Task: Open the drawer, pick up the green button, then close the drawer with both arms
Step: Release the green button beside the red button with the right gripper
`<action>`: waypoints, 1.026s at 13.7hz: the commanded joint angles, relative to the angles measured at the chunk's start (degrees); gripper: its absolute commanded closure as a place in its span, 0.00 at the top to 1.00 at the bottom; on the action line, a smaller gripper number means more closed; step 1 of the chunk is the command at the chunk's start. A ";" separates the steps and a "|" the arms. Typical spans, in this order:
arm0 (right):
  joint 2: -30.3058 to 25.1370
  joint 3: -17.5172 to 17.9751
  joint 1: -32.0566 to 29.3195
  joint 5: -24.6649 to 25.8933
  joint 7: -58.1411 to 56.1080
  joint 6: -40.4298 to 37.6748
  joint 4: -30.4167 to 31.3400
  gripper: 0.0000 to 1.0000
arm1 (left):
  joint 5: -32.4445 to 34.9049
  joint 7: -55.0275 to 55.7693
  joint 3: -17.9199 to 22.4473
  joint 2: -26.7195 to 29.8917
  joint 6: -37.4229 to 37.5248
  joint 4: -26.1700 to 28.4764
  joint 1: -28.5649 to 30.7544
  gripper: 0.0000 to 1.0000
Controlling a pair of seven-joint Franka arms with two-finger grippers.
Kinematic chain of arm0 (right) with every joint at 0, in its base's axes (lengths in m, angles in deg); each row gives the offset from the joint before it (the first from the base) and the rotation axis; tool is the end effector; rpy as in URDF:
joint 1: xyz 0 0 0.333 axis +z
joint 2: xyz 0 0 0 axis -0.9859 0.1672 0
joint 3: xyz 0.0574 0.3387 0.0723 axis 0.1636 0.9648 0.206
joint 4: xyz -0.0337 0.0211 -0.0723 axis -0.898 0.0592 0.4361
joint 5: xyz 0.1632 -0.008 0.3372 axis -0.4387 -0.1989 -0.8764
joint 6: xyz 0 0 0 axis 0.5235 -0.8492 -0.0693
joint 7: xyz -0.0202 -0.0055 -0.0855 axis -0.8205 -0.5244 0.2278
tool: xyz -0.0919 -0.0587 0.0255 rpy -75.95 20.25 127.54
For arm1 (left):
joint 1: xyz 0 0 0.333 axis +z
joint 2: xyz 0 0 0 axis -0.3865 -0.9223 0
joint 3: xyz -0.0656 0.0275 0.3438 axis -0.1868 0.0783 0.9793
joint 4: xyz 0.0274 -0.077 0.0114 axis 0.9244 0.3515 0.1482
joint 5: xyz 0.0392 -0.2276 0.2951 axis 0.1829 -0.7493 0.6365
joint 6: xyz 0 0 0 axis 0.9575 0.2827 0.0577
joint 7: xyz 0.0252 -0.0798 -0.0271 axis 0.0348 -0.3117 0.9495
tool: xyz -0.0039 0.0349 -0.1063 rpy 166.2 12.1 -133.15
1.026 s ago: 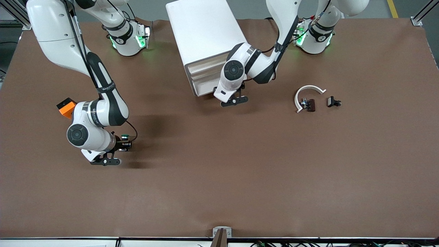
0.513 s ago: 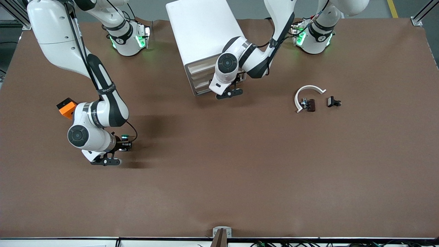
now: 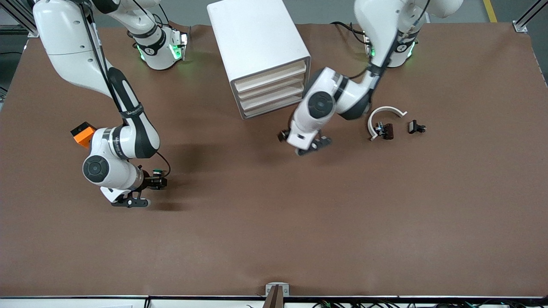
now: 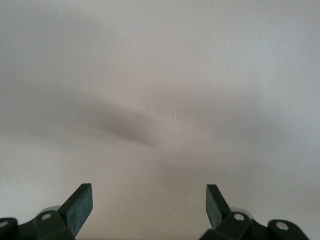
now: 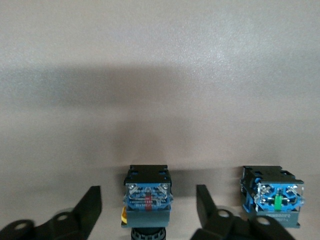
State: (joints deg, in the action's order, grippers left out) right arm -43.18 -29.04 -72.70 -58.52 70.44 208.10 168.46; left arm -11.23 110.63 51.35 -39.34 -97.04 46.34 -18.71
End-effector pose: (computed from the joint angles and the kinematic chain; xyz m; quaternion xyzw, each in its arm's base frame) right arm 0.6401 0.0603 0.2271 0.9984 -0.0110 -0.0544 0.0065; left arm 0.5071 -0.4019 0.3085 0.9688 0.2251 -0.0852 0.0584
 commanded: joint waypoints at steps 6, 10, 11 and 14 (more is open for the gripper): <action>-15.04 1.26 -1.00 0.25 1.24 -10.98 0.02 1.00 | 12.73 -1.16 -0.70 9.28 9.36 -4.88 18.66 1.00; -26.56 1.09 -1.61 0.25 0.28 -24.16 -1.73 1.00 | 12.92 -7.29 -0.62 10.08 16.57 -12.34 25.87 1.00; -28.93 1.17 -2.22 0.34 0.19 -27.94 -2.61 1.00 | 12.92 -11.06 -0.62 10.16 18.42 -14.02 27.80 1.00; -32.20 1.08 -3.19 0.34 -1.04 -37.43 -7.35 1.00 | 12.83 -18.73 -0.70 11.56 20.89 -15.61 32.90 1.00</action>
State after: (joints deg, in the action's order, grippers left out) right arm -74.18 -28.92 -74.14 -58.51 70.22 175.34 163.59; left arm 0.77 95.47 51.39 -28.51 -78.40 32.08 11.38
